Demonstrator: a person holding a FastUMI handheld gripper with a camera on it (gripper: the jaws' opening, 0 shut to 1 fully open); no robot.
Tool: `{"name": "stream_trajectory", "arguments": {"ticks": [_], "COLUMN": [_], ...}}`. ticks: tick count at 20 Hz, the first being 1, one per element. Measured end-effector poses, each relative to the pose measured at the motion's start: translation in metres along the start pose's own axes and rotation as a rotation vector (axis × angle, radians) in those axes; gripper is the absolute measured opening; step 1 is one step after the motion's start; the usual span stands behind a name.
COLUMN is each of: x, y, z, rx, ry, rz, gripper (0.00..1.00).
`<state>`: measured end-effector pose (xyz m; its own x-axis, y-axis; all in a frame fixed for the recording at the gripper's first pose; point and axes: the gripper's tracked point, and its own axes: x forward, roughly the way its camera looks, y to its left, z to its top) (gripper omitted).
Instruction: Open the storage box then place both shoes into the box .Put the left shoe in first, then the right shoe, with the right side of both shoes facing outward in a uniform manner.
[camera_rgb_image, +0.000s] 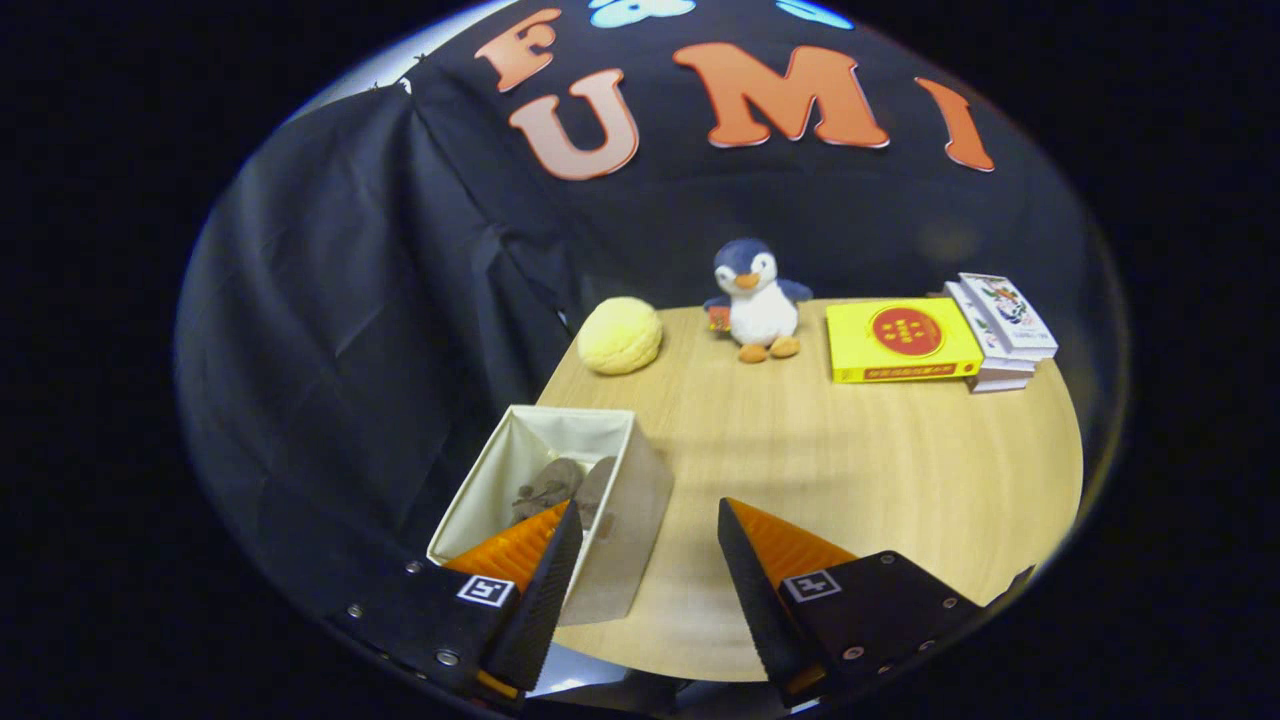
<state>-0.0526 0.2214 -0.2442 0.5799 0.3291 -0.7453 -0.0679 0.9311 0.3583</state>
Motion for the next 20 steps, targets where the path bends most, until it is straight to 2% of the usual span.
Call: {"name": "stream_trajectory", "arguments": {"ticks": [4,9,15,20], "x": [-0.048,-0.096,-0.156,-0.176], "y": [-0.076,-0.151,-0.193,-0.204], "z": [0.038,0.080,0.130,0.151], "rx": [0.011,0.013,-0.039,-0.068], "ry": [-0.176,-0.363,-0.617,-0.723], "rz": [-0.090,-0.175,-0.241,-0.252], "gripper": [0.93,0.98,0.98,0.98]}}
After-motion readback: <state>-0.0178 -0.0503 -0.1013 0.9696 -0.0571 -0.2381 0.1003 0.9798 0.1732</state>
